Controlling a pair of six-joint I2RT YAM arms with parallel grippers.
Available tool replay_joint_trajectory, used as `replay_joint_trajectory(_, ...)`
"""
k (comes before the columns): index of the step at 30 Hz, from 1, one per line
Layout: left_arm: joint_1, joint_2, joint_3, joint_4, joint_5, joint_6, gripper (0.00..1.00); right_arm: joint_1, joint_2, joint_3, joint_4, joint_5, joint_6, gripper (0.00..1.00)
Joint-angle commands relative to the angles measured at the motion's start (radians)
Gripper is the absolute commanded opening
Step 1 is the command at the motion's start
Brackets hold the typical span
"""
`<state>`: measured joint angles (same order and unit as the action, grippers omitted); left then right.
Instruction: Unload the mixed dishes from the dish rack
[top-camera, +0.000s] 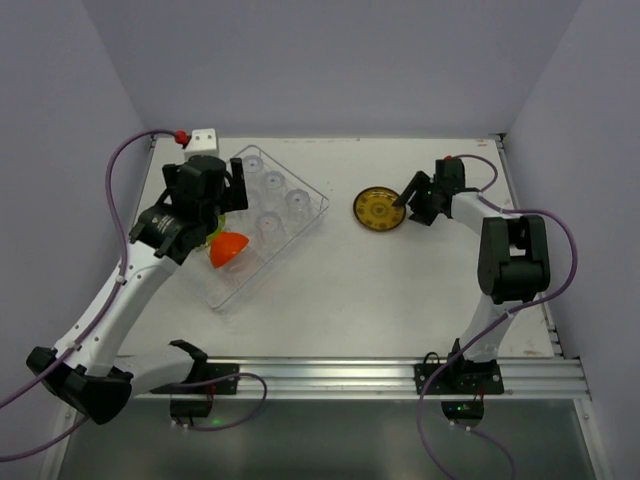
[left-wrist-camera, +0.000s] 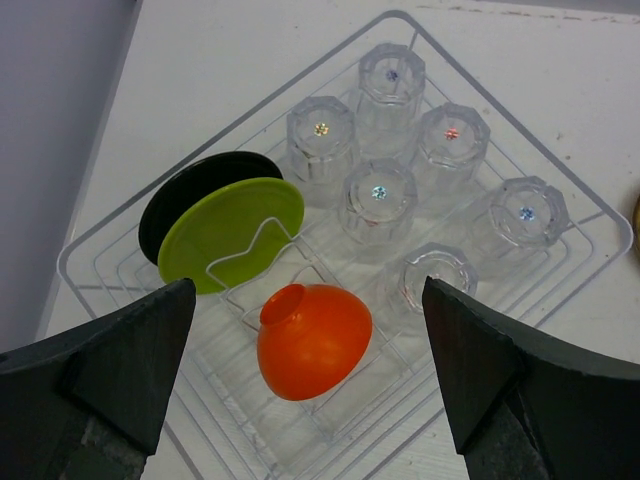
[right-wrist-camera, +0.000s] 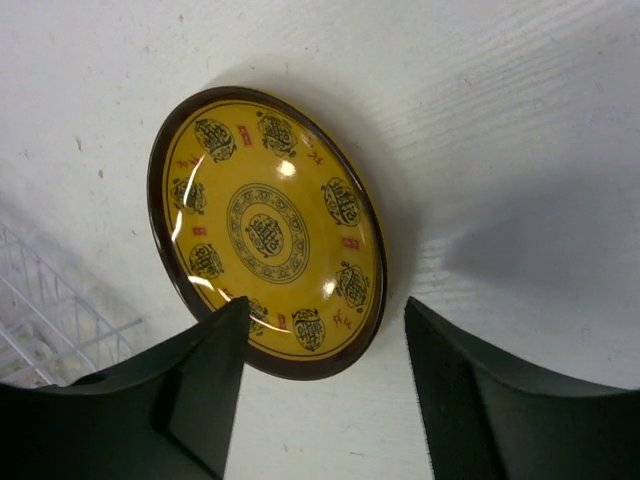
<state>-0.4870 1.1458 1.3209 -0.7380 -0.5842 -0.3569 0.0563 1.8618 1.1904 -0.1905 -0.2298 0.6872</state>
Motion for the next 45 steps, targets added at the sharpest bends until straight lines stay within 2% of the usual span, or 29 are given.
replay_joint_trajectory(1, 0.079, -0.014, 0.020, 0.034, 0.032, -0.020, 1.00, -0.001, -0.030, 0.017, -0.030, 0.012, -0.025, 0.69)
replay_joint_trajectory(3, 0.128, -0.011, -0.017, 0.048, 0.058, -0.028, 1.00, -0.003, -0.067, -0.005, -0.033, 0.046, -0.043, 0.77)
replay_joint_trajectory(4, 0.139, -0.009, -0.029, 0.052, 0.063, -0.031, 1.00, -0.003, -0.113, -0.008, -0.056, 0.079, -0.054, 0.94)
replay_joint_trajectory(5, 0.151, -0.001, -0.040, 0.055, 0.066, -0.039, 1.00, -0.003, -0.136, -0.003, -0.079, 0.104, -0.069, 0.99)
replay_joint_trajectory(9, 0.171, 0.028, -0.068, 0.061, 0.040, -0.065, 1.00, -0.003, -0.286, -0.015, -0.187, 0.214, -0.081, 0.99)
replay_joint_trajectory(11, 0.172, 0.061, -0.052, 0.061, 0.027, -0.004, 1.00, -0.003, -0.382, -0.037, -0.245, 0.219, -0.081, 0.99)
replay_joint_trajectory(13, 0.172, 0.077, -0.064, 0.097, 0.009, 0.135, 1.00, -0.003, -0.456, -0.075, -0.232, 0.167, -0.089, 0.99)
replay_joint_trajectory(15, 0.172, 0.097, -0.074, 0.167, -0.035, 0.209, 1.00, -0.003, -0.594, -0.196, -0.157, 0.016, -0.078, 0.99)
replay_joint_trajectory(17, 0.172, 0.114, -0.075, 0.212, 0.021, 0.332, 1.00, -0.003, -0.733, -0.337, -0.008, -0.118, -0.042, 0.99)
replay_joint_trajectory(20, 0.180, 0.153, -0.055, 0.186, 0.031, 0.444, 1.00, -0.003, -0.844, -0.402, 0.059, -0.190, -0.040, 0.99)
replay_joint_trajectory(24, 0.247, 0.224, -0.034, 0.170, 0.058, 0.544, 1.00, -0.003, -0.882, -0.384, 0.017, -0.277, -0.074, 0.99)
replay_joint_trajectory(29, 0.326, 0.348, 0.067, 0.057, 0.171, 0.497, 0.96, -0.003, -0.901, -0.387, 0.003, -0.295, -0.107, 0.99)
replay_joint_trajectory(34, 0.326, 0.391, 0.003, 0.017, 0.117, 0.500, 0.92, -0.003, -0.960, -0.439, 0.043, -0.275, -0.115, 0.99)
replay_joint_trajectory(38, 0.326, 0.388, -0.043, 0.015, 0.060, 0.496, 0.81, -0.003, -1.000, -0.454, 0.054, -0.272, -0.117, 0.99)
replay_joint_trajectory(43, 0.326, 0.364, -0.074, 0.049, 0.006, 0.529, 0.75, -0.003, -1.024, -0.485, 0.095, -0.301, -0.103, 0.99)
replay_joint_trajectory(45, 0.326, 0.367, -0.071, 0.052, 0.006, 0.547, 0.70, -0.003, -1.027, -0.489, 0.105, -0.312, -0.098, 0.99)
